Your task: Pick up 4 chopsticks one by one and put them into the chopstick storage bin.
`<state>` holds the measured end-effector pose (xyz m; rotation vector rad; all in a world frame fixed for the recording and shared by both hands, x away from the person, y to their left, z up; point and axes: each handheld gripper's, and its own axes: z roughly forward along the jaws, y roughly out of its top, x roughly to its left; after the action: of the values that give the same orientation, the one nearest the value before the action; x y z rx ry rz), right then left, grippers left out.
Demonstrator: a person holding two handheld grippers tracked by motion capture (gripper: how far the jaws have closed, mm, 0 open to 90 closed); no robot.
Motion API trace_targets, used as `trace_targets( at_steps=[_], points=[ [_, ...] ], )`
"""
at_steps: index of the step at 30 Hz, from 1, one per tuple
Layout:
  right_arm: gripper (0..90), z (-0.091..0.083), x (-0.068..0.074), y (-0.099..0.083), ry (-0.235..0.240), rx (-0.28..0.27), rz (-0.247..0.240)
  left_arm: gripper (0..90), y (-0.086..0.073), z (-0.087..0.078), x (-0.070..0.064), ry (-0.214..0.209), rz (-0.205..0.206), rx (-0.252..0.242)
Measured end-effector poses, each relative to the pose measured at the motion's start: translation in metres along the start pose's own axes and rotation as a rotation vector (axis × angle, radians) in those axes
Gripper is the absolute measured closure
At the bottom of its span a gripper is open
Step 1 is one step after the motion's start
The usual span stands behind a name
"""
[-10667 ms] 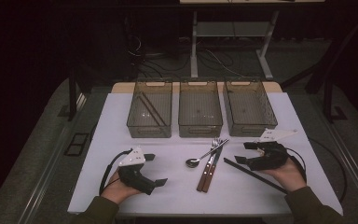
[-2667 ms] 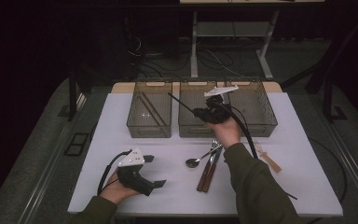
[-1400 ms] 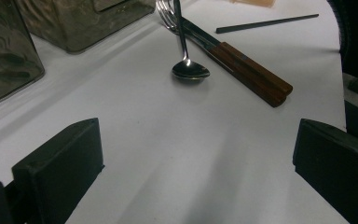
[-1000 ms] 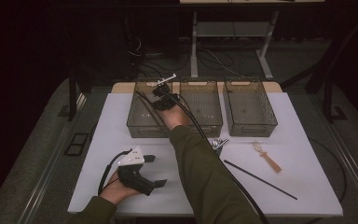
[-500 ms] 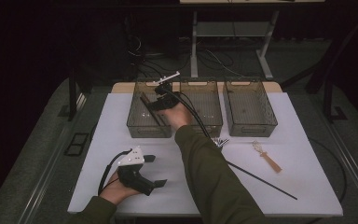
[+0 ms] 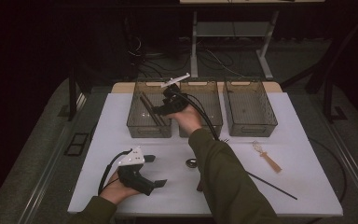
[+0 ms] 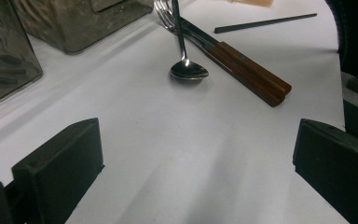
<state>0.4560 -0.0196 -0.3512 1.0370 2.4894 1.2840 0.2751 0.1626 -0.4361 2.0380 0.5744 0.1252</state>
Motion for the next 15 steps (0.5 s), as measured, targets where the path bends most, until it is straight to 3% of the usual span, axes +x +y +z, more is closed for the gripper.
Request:
trace_targets(
  at_steps=[15],
  points=[
    [16.4,-0.041,0.000,-0.027,0.022,-0.011,-0.064,0.2,0.000,0.000,0.000,0.003,0.007,0.012]
  ],
)
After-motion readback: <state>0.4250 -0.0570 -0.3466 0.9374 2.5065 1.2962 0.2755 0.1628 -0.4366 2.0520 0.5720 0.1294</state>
